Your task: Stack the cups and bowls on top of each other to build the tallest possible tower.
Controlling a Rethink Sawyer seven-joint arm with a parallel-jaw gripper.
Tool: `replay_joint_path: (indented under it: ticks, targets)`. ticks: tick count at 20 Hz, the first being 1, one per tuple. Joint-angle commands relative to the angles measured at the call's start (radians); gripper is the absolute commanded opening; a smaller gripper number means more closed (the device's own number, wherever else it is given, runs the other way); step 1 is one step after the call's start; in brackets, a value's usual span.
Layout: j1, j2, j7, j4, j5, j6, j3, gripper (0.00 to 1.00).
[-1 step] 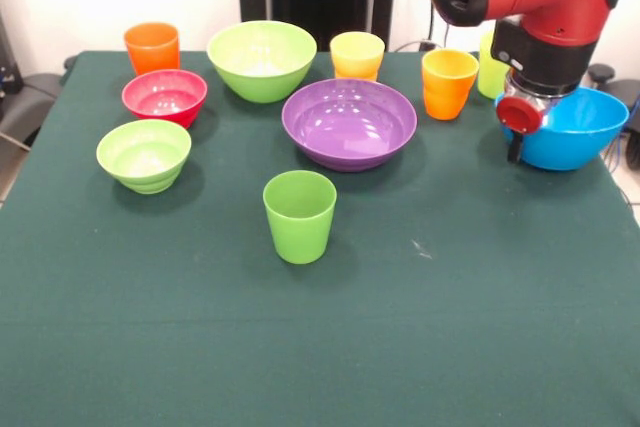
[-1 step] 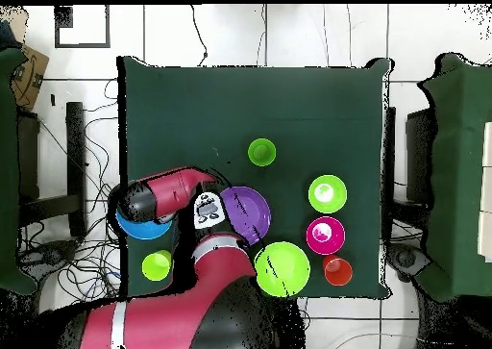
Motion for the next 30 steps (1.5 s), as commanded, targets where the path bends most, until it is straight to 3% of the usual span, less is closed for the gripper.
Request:
replay_joint_path:
  ticks: [1, 5, 9, 12, 18, 30]
  targets:
    - [0.001, 0.025, 0.083, 0.003, -0.079, -0.066, 0.016, 0.00]
    - [0.025, -0.018, 0.098, -0.005, -0.069, -0.012, -0.009, 0.00]
    - [-0.018, -0.195, 0.041, 0.087, -0.052, 0.073, 0.008, 0.00]
    - [-0.001, -0.264, 0.027, 0.064, -0.051, 0.158, -0.026, 0.00]
    - [0.026, -0.257, 0.038, -0.054, -0.071, 0.238, -0.061, 0.00]
    - [-0.095, -0.219, -0.121, -0.187, -0.091, 0.324, 0.001, 0.00]
